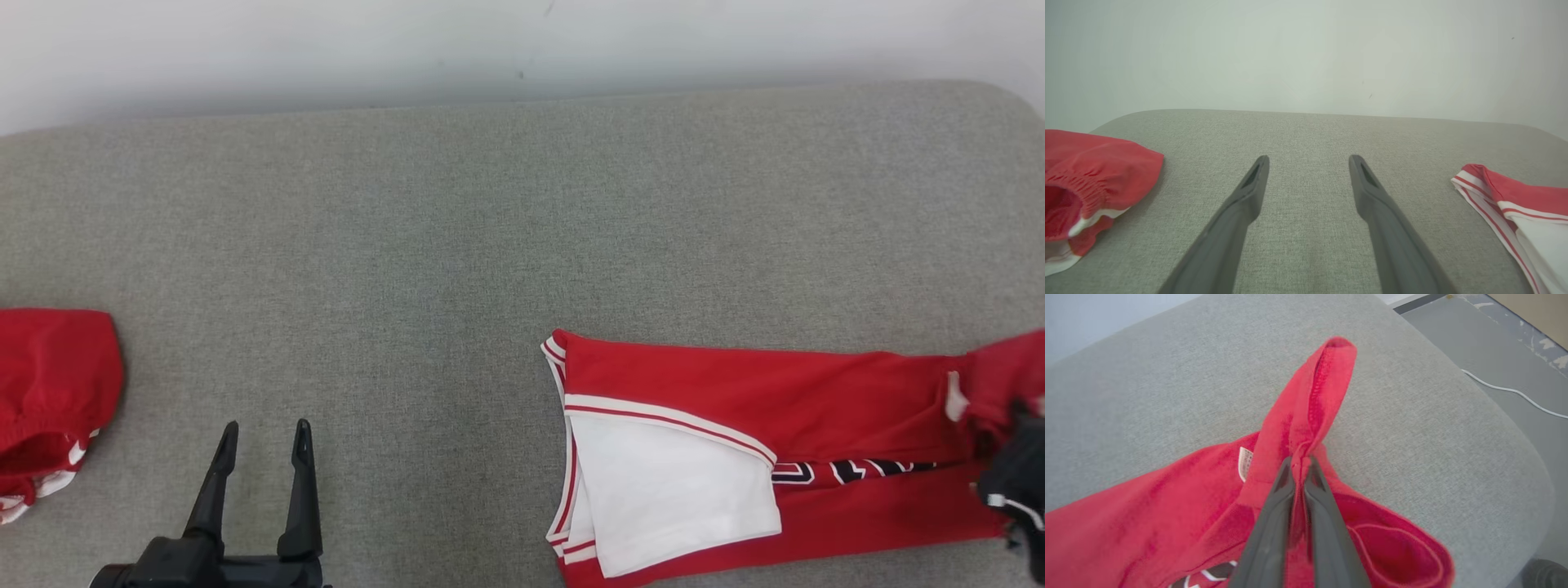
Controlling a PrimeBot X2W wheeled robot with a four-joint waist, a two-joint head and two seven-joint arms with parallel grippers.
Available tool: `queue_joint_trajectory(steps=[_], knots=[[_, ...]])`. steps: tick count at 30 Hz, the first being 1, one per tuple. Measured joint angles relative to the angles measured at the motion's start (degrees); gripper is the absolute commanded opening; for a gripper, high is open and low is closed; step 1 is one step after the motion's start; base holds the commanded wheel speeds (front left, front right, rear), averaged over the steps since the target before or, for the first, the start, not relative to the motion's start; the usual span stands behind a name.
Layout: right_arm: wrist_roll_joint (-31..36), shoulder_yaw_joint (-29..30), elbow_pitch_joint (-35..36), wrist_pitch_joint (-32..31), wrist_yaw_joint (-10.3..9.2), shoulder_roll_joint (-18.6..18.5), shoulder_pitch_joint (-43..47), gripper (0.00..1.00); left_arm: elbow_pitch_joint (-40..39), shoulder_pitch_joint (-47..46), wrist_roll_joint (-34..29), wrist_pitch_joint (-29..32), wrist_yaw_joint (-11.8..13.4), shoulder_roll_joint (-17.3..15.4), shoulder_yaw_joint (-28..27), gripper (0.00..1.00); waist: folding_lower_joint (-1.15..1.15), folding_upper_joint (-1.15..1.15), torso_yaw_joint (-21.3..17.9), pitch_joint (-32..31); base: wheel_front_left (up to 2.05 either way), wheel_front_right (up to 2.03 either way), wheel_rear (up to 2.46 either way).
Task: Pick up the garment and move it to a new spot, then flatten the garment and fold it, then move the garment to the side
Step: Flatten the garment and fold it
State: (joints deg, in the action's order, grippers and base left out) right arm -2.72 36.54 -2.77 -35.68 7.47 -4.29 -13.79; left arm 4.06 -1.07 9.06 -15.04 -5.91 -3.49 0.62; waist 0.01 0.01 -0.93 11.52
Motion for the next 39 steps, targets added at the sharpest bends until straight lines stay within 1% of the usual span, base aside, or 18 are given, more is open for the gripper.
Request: queue_joint_trajectory(steps=[4, 9, 14, 19, 24, 29, 32, 34, 36, 39], knots=[[-6.6, -8.3, 4.7, -3.0, 0.0, 0.8, 3.6, 0.0, 0.5, -0.1, 0.3, 0.0, -0.1, 0.3, 0.2, 1.0, 0.0, 0.0, 0.0, -0.6, 0.0, 0.0, 0.0], [-10.6, -19.2, 8.8, -4.6, 0.0, 1.2, 7.2, 0.0, 1.2, -0.1, 0.7, 0.0, 0.0, 0.4, 0.7, 1.0, 0.0, 0.0, 0.4, -1.1, 0.0, 0.0, 0.0], [-15.2, -29.2, 9.2, -3.6, 0.0, 1.3, 7.0, 0.0, 1.6, -0.1, 1.0, 0.0, 0.0, 0.5, 1.0, 1.0, -0.01, 0.0, 1.0, -1.4, 0.0, 0.0, 0.0], [-17.6, -38.4, 7.1, -3.0, 0.0, 1.3, 6.0, 0.0, 2.2, -0.4, 1.4, 0.0, 0.0, 0.5, 1.2, 1.0, -0.01, 0.0, 1.9, -1.7, 0.0, 0.0, 0.0], [-18.1, -43.5, 3.6, -1.8, 0.0, 1.3, 5.2, 0.0, 2.6, -0.4, 1.8, 0.0, 0.1, 0.5, 1.7, 1.0, -0.01, 0.0, 3.1, -2.1, 0.0, 0.0, 0.0], [-18.3, -45.7, -0.6, -0.1, 0.0, 1.3, 3.3, 0.0, 2.6, -0.4, 2.1, 0.0, 0.5, 0.5, 2.1, 1.0, -0.01, 0.0, 3.9, -2.2, 0.0, 0.0, 0.0], [-17.6, -46.9, -2.8, -0.1, 0.0, 1.3, 2.6, 0.0, 2.6, -0.4, 2.2, 0.0, 0.6, 0.5, 2.5, 1.0, -0.01, 0.0, 4.5, -2.3, 0.0, 0.0, 0.0], [-18.3, -47.6, -3.3, 0.2, 0.0, 1.3, 2.5, 1.0, 2.8, -0.3, 2.5, 0.0, 0.8, 0.5, 2.7, 1.0, -0.01, 0.0, 4.8, -2.4, 0.0, 0.0, 0.0], [-22.0, -48.4, -2.8, 0.5, 0.0, 1.3, 2.5, 1.0, 2.8, -0.3, 2.7, 0.0, 0.9, 0.5, 2.8, 1.0, -0.01, 0.0, 5.0, -2.6, 0.0, 0.0, 0.0], [-26.2, -48.2, -0.2, 1.4, 0.0, 1.4, 2.5, 1.0, 2.8, 0.0, 2.7, 0.0, 1.0, 0.5, 2.9, 1.0, -0.01, 0.0, 5.0, -3.1, 0.0, 0.0, 0.0]])
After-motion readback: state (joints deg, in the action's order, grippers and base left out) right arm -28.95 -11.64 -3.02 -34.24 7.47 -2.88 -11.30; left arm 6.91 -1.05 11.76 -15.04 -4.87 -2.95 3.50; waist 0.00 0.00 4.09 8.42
